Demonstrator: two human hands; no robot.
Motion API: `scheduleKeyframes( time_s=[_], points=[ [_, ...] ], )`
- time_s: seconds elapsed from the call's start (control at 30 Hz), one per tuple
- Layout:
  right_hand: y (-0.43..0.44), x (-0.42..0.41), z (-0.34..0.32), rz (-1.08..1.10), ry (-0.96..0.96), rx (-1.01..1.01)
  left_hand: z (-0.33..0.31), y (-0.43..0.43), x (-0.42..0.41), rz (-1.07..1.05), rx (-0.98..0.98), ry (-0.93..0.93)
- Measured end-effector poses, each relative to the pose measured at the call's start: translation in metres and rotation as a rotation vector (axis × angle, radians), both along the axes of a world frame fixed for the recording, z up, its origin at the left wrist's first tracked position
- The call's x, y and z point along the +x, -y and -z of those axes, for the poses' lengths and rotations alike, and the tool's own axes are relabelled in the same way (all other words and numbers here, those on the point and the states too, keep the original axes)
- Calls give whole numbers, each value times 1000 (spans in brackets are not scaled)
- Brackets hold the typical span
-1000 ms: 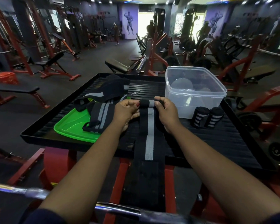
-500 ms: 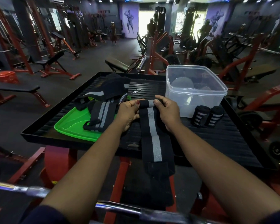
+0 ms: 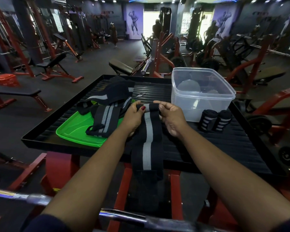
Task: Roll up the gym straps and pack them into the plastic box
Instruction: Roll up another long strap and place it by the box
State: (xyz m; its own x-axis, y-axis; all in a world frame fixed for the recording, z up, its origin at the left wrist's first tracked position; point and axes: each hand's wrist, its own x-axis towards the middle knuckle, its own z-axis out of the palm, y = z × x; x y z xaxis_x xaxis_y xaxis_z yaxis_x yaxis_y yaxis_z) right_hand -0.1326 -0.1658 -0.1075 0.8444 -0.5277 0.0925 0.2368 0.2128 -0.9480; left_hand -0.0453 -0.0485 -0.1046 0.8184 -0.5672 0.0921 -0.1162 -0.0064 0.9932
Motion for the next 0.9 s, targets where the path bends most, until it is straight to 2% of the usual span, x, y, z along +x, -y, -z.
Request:
scheduleKeyframes(
  time_s=[0.17, 0.33, 0.47, 0.63, 0.9],
  points=[
    [1, 0, 0, 22, -7, -12, 3, 0, 7, -18, 89, 95],
    [2, 5, 7, 22, -141, -87, 1, -4, 6, -30, 30, 180],
    [3, 4, 8, 82, -117, -134, 2, -7, 5, -2, -13, 240],
    [4, 2, 5, 119, -88, -196, 0, -7, 0, 2, -116, 119],
    [8, 3, 6, 149, -149, -263, 0, -6, 1, 14, -109, 93]
  ],
)
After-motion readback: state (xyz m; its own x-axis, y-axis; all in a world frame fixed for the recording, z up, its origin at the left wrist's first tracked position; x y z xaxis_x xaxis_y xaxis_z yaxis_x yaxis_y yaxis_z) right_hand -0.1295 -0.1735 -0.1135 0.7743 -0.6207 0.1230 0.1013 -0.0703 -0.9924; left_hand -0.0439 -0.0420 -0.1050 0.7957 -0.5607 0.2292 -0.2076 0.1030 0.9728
